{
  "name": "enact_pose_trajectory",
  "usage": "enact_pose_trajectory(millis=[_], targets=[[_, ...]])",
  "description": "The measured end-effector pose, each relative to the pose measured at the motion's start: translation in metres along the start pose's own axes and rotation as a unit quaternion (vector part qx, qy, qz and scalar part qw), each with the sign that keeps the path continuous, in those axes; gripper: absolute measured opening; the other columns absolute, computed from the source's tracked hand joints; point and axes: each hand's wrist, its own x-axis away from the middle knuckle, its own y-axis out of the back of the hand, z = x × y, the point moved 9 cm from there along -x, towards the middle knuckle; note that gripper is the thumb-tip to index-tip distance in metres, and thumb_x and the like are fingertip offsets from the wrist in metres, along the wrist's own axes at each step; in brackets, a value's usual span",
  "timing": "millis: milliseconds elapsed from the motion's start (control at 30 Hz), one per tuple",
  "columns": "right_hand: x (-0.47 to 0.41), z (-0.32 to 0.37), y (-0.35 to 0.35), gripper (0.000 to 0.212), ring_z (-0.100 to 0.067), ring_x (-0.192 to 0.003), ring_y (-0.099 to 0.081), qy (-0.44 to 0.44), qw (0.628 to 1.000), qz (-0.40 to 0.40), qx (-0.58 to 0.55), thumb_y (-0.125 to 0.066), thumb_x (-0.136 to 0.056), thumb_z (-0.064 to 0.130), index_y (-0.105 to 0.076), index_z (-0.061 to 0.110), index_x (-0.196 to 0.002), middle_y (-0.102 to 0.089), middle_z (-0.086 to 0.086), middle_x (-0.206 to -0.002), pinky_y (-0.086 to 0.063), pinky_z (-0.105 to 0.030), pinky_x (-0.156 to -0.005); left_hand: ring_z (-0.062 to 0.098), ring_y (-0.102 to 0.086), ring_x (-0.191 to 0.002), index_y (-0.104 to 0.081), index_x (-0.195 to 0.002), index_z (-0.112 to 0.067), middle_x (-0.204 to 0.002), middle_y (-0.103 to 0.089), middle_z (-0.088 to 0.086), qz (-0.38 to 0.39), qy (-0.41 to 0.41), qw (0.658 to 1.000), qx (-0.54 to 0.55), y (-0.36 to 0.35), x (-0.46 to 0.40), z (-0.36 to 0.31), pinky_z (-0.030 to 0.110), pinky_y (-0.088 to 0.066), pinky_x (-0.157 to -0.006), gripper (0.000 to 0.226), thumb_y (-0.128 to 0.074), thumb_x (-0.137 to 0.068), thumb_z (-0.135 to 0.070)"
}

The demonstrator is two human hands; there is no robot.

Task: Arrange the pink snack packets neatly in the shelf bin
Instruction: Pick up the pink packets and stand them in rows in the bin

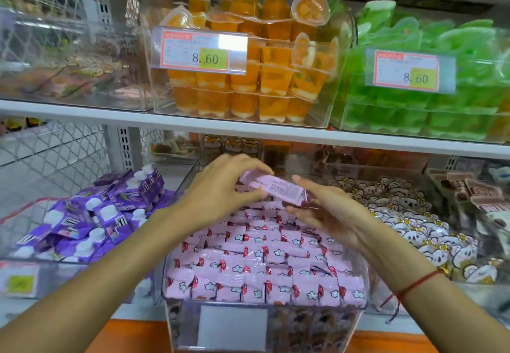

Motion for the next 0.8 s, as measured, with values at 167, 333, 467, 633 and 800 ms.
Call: enact_pose_trajectory(millis=[167, 333, 467, 633, 800], targets=[[-0.007, 0.014, 0.003, 0.056, -0.017, -0.061, -0.071, 0.040, 0.999, 0.016, 0.002, -0.028, -0.098, 0.052, -0.063, 0.009, -0.097, -0.074, -0.008, -0.075, -0.049, -0.019, -0.043, 0.013, -0.062, -0.098, -0.068, -0.104, -0.034, -0.114, -0.066, -0.009, 0.081, 0.161, 0.950, 0.255, -0.022, 0.005, 0.027, 0.033, -0.048, -0.080, 0.019, -0.055, -0.090, -0.038], [-0.009, 0.016, 0.000, 0.045, -0.014, -0.069, -0.071, 0.072, 0.994, 0.022, 0.080, -0.039, -0.095, 0.052, -0.066, 0.016, -0.095, -0.075, 0.000, -0.079, -0.054, -0.023, -0.051, 0.021, -0.059, -0.088, -0.070, -0.105, -0.031, -0.107, -0.069, -0.001, 0.077, 0.191, 0.946, 0.249, -0.028, 0.008, 0.034, 0.025, -0.038, -0.070, 0.028, -0.051, -0.091, -0.045], [-0.006, 0.019, -0.006, 0.032, -0.010, -0.074, -0.070, 0.124, 0.985, 0.010, 0.116, -0.065, -0.084, 0.040, -0.066, 0.014, -0.103, -0.075, -0.003, -0.088, -0.055, -0.019, -0.060, 0.013, -0.058, -0.085, -0.072, -0.102, -0.028, -0.102, -0.071, 0.000, 0.057, 0.184, 0.946, 0.262, -0.030, 0.008, 0.032, 0.016, -0.042, -0.067, 0.025, -0.052, -0.092, -0.041], [-0.009, 0.025, 0.007, 0.035, -0.018, -0.085, -0.070, 0.176, 0.978, -0.073, 0.080, -0.068, -0.085, 0.018, -0.054, 0.006, -0.115, -0.071, -0.008, -0.100, -0.058, -0.022, -0.075, 0.012, -0.060, -0.104, -0.065, -0.117, -0.023, -0.115, -0.066, -0.004, 0.045, 0.146, 0.956, 0.249, -0.029, 0.007, 0.021, 0.025, -0.050, -0.084, 0.027, -0.057, -0.092, -0.031], [-0.025, 0.024, 0.035, 0.043, -0.028, -0.111, -0.056, 0.163, 0.948, -0.238, 0.131, -0.069, -0.085, 0.023, -0.045, 0.008, -0.118, -0.057, -0.010, -0.122, -0.045, -0.042, -0.096, 0.009, -0.044, -0.107, -0.046, -0.134, -0.028, -0.116, -0.051, -0.007, -0.132, 0.142, 0.970, -0.146, 0.032, 0.035, 0.037, 0.018, -0.033, -0.077, 0.044, -0.057, -0.092, -0.029]])
